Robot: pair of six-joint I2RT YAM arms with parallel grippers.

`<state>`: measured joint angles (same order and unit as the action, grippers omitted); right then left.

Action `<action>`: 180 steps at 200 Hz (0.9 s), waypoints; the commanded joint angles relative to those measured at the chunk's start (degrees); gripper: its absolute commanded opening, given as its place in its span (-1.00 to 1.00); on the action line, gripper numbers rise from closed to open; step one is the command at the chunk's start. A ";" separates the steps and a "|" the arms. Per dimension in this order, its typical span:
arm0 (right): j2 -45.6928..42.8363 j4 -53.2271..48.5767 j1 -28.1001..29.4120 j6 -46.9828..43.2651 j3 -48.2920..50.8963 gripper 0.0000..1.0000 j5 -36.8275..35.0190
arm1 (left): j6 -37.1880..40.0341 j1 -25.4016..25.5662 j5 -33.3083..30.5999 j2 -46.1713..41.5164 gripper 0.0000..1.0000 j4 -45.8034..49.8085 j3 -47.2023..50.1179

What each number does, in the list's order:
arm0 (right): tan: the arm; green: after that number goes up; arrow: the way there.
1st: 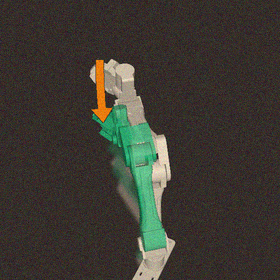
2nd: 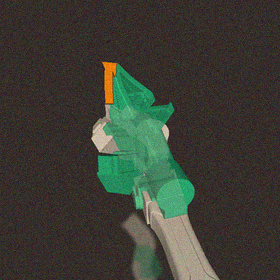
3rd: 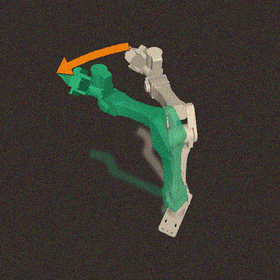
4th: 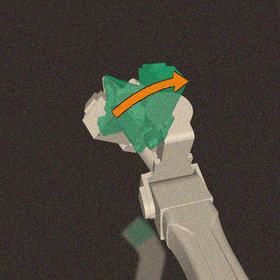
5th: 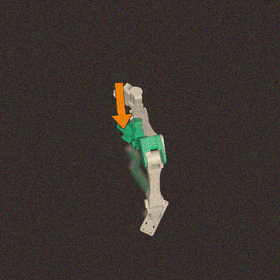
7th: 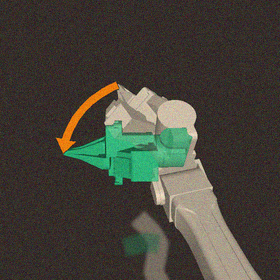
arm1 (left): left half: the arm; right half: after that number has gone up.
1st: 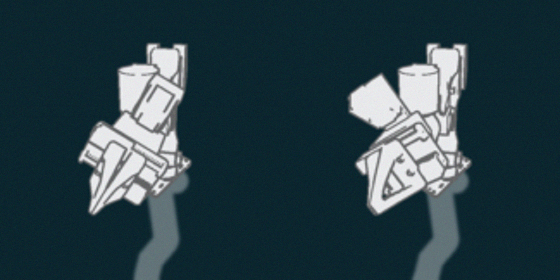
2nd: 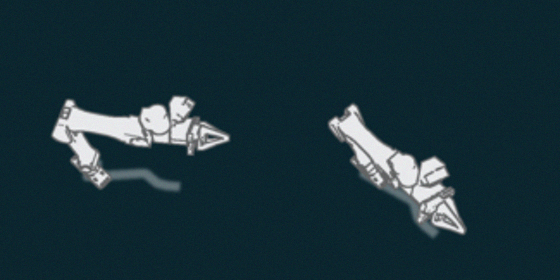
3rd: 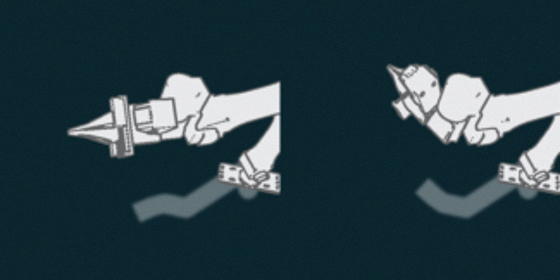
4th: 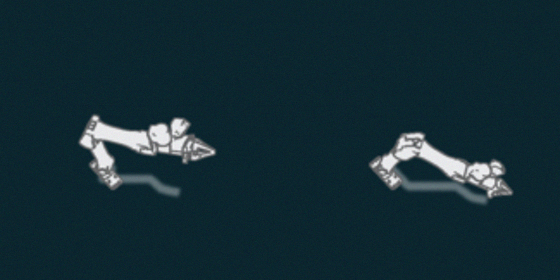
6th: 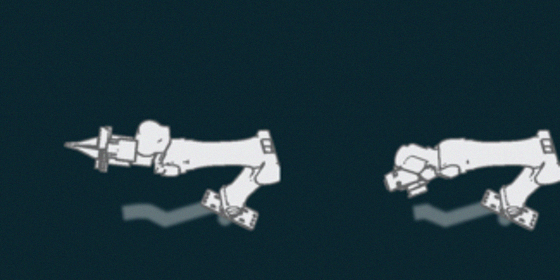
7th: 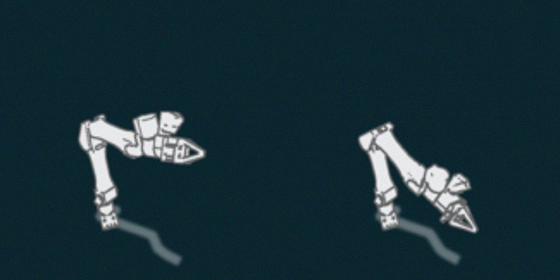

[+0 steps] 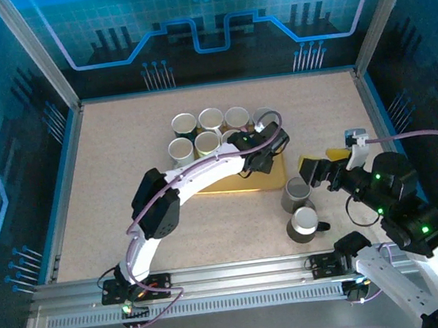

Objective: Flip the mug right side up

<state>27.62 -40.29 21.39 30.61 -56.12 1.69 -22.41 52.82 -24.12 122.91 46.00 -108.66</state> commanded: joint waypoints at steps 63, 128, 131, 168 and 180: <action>0.86 1.95 0.86 1.38 2.20 0.95 2.98 | 3.93 -3.69 3.02 3.15 -0.99 -7.06 -0.89; 3.23 0.79 0.89 0.43 0.90 0.95 2.13 | 3.87 -3.69 1.97 1.71 -0.50 -7.48 1.23; 3.43 0.42 0.91 0.23 0.68 0.95 2.05 | 3.87 -3.65 1.90 1.38 -0.48 -7.63 1.65; 6.36 -4.73 0.85 -2.40 -3.51 1.00 -0.07 | 3.32 -3.68 2.49 -2.75 -0.18 -8.86 5.87; 7.58 -7.07 0.87 -3.12 -5.18 1.00 -0.45 | 3.02 -3.68 3.76 -4.44 -0.17 -9.28 7.29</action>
<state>33.82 -42.61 21.47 29.98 -57.10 3.01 -19.14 49.01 -21.17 124.27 38.37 -103.72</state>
